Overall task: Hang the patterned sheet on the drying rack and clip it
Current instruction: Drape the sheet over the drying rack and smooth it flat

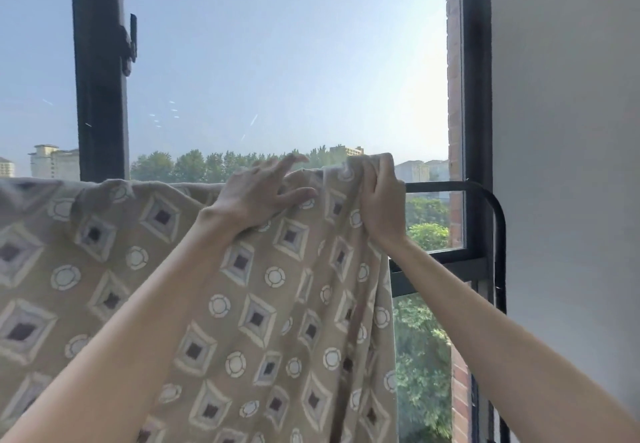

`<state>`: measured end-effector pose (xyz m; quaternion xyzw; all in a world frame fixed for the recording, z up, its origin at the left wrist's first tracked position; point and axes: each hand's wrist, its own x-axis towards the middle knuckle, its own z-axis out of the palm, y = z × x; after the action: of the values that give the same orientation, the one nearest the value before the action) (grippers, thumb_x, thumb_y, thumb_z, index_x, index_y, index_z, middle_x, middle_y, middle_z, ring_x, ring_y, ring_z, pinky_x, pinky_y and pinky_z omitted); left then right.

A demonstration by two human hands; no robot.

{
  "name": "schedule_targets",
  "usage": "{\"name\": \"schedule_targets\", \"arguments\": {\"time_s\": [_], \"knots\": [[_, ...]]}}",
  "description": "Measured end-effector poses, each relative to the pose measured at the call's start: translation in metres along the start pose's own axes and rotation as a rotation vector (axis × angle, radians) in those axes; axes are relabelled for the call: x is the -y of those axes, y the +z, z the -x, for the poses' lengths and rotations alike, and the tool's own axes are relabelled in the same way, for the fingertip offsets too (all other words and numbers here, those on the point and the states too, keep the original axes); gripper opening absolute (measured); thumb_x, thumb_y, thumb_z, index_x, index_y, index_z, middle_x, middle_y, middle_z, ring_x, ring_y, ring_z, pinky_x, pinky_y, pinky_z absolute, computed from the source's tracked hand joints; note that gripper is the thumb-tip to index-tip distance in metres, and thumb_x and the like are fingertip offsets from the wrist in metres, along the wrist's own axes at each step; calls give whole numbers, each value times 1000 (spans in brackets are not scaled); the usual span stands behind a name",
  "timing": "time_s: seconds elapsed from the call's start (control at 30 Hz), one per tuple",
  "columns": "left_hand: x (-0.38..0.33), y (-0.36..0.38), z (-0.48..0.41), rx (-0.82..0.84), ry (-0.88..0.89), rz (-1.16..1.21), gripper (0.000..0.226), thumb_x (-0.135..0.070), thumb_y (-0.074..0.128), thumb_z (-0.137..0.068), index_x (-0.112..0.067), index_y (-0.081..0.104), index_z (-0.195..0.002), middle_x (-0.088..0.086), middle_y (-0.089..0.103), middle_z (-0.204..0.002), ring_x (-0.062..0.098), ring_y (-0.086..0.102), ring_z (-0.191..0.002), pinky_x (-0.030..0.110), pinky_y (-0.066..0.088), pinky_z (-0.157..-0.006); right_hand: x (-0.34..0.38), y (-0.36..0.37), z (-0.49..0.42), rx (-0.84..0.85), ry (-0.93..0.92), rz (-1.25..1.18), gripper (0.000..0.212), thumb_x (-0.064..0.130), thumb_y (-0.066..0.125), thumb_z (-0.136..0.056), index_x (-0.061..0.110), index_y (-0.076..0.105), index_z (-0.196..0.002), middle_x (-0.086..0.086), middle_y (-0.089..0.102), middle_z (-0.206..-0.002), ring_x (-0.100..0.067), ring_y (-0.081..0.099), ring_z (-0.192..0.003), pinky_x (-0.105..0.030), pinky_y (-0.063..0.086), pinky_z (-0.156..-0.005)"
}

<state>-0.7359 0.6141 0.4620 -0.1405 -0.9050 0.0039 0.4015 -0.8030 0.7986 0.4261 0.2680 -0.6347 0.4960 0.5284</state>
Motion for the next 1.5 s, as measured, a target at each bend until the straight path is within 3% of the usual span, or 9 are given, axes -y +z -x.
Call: {"name": "schedule_targets", "arguments": {"time_s": [0.3, 0.5, 0.7, 0.83, 0.9, 1.1, 1.2, 1.33, 1.5], "knots": [[-10, -46, 52, -104, -21, -207, 98, -94, 40, -49, -36, 42, -129, -8, 28, -140, 17, 23, -125, 46, 27, -102, 45, 23, -57, -11, -15, 21, 26, 23, 38, -101, 2, 53, -100, -1, 61, -87, -16, 51, -73, -31, 38, -67], [-20, -45, 78, -55, -153, -395, 79, -83, 50, -62, -18, 48, -106, 1, 32, -116, 22, 29, -112, 45, 27, -99, 42, 34, -65, 14, 121, 73, 25, 22, 36, -101, 3, 52, -102, -4, 59, -90, -23, 53, -83, -32, 37, -71], [2, -23, 75, -134, -207, -529, 29, -24, 56, -91, -19, 49, -118, 0, 46, -114, 22, 44, -108, 39, 36, -93, 32, 35, -67, 0, 144, 58, 26, 21, 38, -100, 1, 54, -103, -11, 62, -99, -25, 54, -87, -26, 32, -67], [19, -31, 60, -285, -215, -499, 20, -17, 51, -96, -21, 37, -109, 1, 61, -87, 24, 59, -77, 37, 50, -70, 31, 30, -82, -10, 117, 71, 28, 21, 41, -100, -1, 57, -106, -14, 65, -106, -29, 58, -98, -30, 38, -73], [28, -44, 46, -357, -252, -481, 23, -15, 51, -95, -21, 30, -103, 1, 55, -70, 24, 53, -61, 33, 43, -55, 32, 29, -96, -31, 103, 72, 28, 22, 42, -100, 0, 59, -107, -14, 65, -109, -30, 58, -101, -30, 38, -75], [50, -86, -15, -464, -254, -478, 7, -19, 39, -99, -18, 43, -104, 2, 54, -76, 31, 60, -76, 33, 32, -60, 44, 37, -131, -69, 96, 40, 23, 27, 43, -98, 13, 61, -96, -3, 66, -100, -23, 56, -89, -27, 31, -70], [67, -86, -40, -419, -286, -333, 18, -27, 37, -98, -18, 51, -96, 6, 60, -80, 32, 56, -79, 32, 33, -64, 45, 42, -140, -83, 107, 20, 21, 28, 42, -99, 18, 59, -92, 4, 61, -90, -18, 50, -79, -27, 32, -68], [90, -51, -47, -172, -363, -3, 28, -42, 27, -98, -25, 45, -85, 6, 61, -91, 31, 54, -82, 38, 43, -74, 35, 48, -134, -81, 64, -18, 25, 31, 41, -100, 17, 59, -89, 10, 56, -68, -12, 47, -61, -28, 33, -54], [92, -10, -37, 113, -388, 71, 26, -28, 30, -102, -23, 51, -116, 6, 59, -115, 24, 55, -102, 30, 39, -86, 15, 62, -118, -28, 41, 19, 26, 33, 41, -100, 18, 55, -84, 10, 49, -58, -12, 45, -54, -29, 34, -52]]}}
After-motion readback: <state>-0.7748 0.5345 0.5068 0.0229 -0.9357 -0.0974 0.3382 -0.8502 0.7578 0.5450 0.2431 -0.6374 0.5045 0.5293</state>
